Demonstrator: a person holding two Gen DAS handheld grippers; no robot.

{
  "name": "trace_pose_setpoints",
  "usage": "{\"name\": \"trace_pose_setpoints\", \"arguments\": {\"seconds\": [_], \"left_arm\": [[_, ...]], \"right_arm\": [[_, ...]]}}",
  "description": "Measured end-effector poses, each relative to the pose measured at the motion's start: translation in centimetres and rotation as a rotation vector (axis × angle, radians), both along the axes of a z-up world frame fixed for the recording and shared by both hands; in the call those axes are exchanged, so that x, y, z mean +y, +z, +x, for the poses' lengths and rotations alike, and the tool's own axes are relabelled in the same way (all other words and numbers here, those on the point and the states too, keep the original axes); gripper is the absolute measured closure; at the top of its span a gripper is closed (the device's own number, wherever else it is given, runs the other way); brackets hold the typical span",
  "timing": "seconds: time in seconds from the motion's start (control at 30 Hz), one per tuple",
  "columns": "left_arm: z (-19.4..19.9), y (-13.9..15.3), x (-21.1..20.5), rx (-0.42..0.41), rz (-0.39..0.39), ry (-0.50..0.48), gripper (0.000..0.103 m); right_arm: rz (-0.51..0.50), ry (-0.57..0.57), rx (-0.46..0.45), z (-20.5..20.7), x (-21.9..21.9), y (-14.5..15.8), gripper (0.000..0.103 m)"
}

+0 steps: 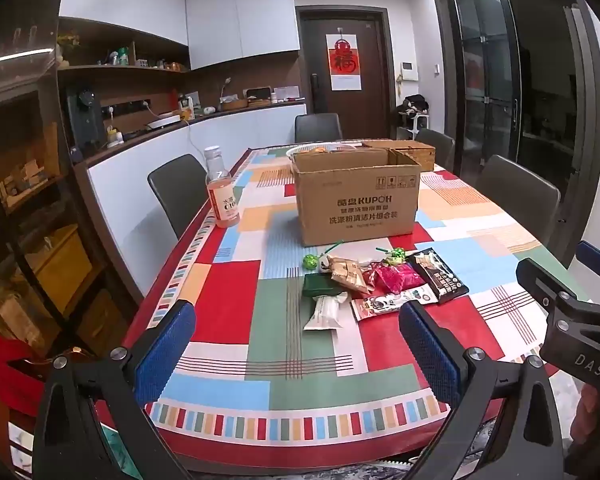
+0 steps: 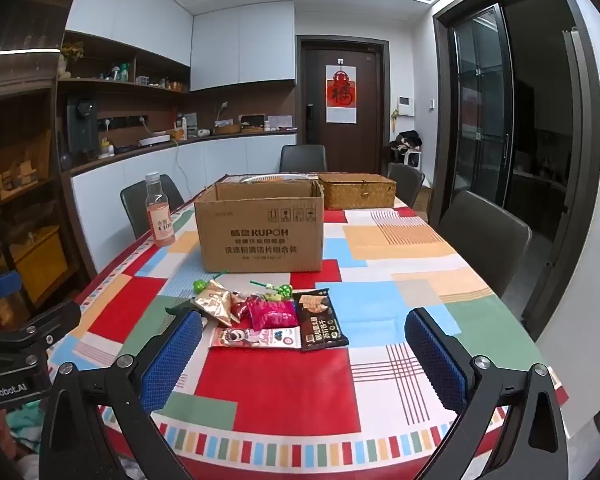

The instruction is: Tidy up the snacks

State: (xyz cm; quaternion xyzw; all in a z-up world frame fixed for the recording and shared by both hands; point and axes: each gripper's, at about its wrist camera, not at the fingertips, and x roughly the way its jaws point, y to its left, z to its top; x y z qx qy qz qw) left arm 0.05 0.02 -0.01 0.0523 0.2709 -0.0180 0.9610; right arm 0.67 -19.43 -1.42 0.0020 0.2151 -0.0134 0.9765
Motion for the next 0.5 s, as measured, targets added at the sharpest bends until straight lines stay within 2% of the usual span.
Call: {"name": "trace_pose_setpoints", "arguments": {"seconds": [0.37, 0.5], "left_arm": [[0.6, -0.9, -1.1, 0.002, 0.006, 0.007, 0.000], [-0.1, -0.2, -0.1, -0.008, 0.001, 0.006, 0.000]], "right_arm": [[0.013, 0.000, 0.018, 0.2, -0.1, -0.9, 0.000], [0.011, 0.001, 0.018, -0.1, -0.1, -0.9, 0.000]]}}
